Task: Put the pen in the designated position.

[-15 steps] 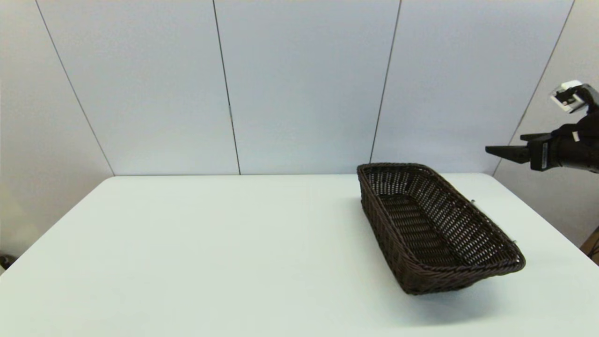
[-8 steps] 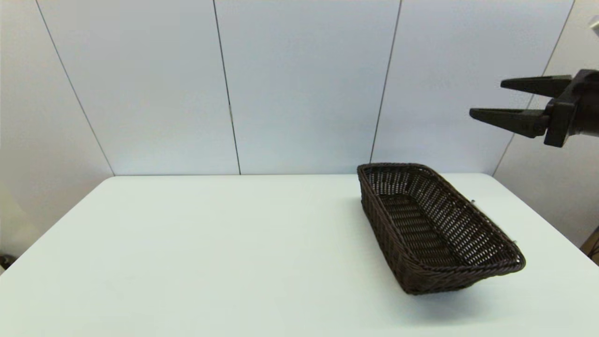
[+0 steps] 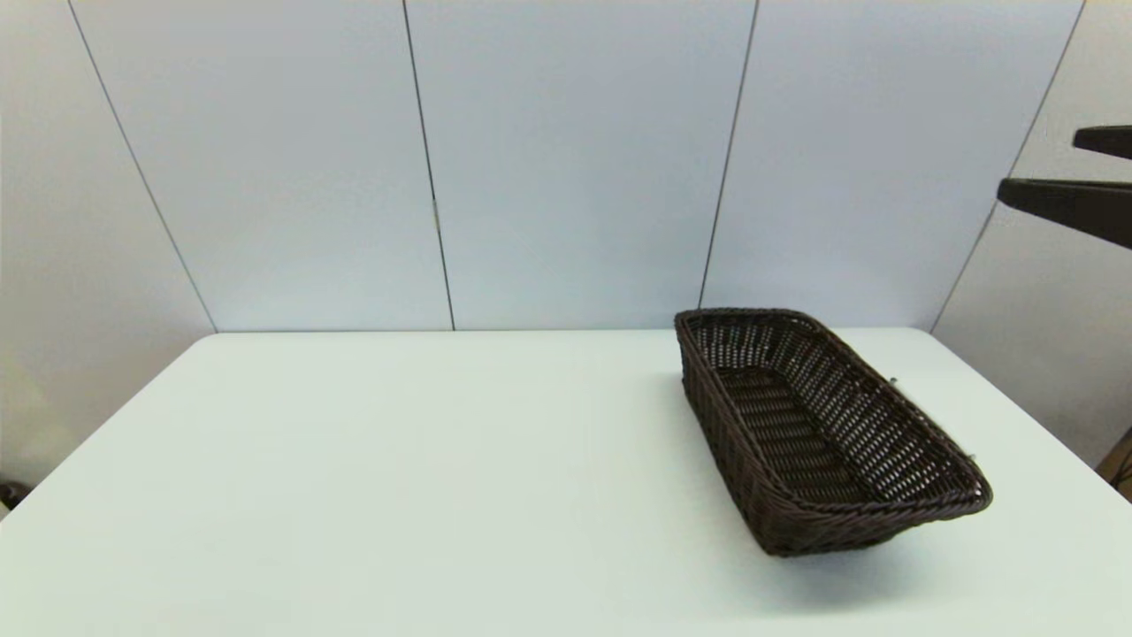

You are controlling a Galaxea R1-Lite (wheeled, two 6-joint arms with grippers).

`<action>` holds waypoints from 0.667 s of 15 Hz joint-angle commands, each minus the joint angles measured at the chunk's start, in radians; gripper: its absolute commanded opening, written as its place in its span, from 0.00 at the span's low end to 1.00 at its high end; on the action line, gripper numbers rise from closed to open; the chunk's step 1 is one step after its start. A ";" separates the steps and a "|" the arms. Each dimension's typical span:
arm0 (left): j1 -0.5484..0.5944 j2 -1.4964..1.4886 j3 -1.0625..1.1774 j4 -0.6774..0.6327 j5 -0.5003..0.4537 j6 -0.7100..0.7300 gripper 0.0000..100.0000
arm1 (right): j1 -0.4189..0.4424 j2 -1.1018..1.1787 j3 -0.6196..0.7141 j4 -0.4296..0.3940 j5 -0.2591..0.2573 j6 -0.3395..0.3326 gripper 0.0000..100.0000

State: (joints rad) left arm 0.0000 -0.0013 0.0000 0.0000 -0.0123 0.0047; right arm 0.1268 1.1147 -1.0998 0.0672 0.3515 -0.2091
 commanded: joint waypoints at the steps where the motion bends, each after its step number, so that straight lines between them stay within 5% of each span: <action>1: 0.000 0.000 0.000 0.000 0.000 0.000 1.00 | -0.046 -0.147 0.043 0.163 -0.198 0.083 1.00; 4: 0.000 0.000 0.000 0.000 0.000 0.000 1.00 | -0.046 -0.253 0.167 0.206 -0.361 0.102 1.00; 10: 0.000 0.000 0.000 0.000 0.000 0.000 1.00 | -0.096 -0.532 0.469 0.189 -0.381 0.093 1.00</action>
State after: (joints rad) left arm -0.0004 -0.0013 0.0000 0.0000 -0.0123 0.0043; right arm 0.0547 0.7302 -0.7481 0.2679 -0.0283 -0.1119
